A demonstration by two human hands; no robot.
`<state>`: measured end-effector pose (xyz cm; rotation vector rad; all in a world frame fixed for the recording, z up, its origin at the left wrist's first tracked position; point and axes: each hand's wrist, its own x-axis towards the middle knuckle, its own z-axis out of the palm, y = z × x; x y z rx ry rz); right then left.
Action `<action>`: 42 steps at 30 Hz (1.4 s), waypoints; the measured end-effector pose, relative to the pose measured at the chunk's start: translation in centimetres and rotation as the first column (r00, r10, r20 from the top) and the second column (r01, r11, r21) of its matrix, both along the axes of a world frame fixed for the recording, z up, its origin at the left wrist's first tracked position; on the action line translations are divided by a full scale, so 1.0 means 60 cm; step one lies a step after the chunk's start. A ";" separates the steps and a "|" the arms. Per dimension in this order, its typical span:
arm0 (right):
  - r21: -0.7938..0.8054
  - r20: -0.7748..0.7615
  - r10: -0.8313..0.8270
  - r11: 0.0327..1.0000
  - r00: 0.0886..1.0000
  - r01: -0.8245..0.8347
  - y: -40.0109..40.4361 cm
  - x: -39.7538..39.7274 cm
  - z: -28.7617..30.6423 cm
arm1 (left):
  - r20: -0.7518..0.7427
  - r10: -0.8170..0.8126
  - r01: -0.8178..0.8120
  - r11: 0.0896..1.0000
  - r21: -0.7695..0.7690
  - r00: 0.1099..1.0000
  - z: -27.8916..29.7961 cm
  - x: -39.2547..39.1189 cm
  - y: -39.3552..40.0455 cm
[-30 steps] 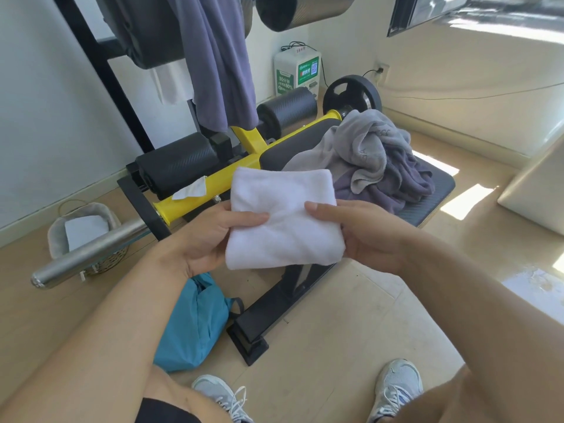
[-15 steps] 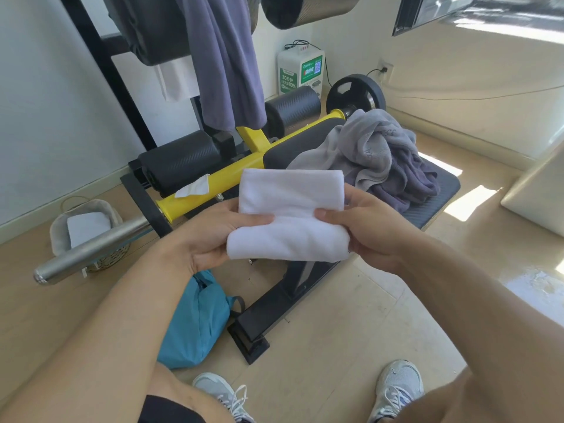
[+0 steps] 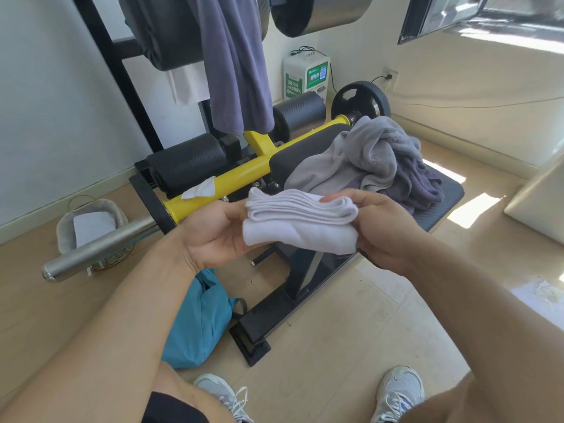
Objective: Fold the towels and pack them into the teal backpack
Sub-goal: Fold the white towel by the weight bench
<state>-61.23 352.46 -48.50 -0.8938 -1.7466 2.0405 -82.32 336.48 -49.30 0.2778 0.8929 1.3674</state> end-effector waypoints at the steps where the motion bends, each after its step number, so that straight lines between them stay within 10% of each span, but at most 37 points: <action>1: 0.088 0.015 -0.015 0.996 1.000 0.013 0.002 0.001 -0.002 | 0.003 0.013 -0.012 1.000 -0.010 1.000 -0.003 0.001 0.002; 12: 0.732 0.088 0.068 0.672 0.994 -0.111 -0.001 0.004 -0.004 | -0.279 -0.095 0.029 0.972 -0.232 0.956 0.002 0.046 0.019; 26: 0.543 0.228 0.285 0.757 0.931 -0.364 0.009 0.022 0.002 | -0.351 -0.047 -0.035 0.974 -0.225 0.935 -0.009 0.034 0.016; 34: 0.845 0.420 0.060 0.339 0.905 -0.414 -0.062 0.000 0.005 | -0.407 -0.075 -0.020 0.974 -0.224 0.910 -0.003 0.044 0.019; 38: 0.771 0.221 -0.063 0.623 0.973 -0.134 -0.053 -0.010 -0.007 | -0.461 -0.047 -0.021 0.990 -0.141 0.886 0.004 0.045 0.013; 42: 0.292 0.004 -0.134 0.948 0.991 0.127 -0.046 -0.014 -0.004 | -0.559 0.113 -0.204 0.973 -0.104 0.822 -0.007 0.050 0.023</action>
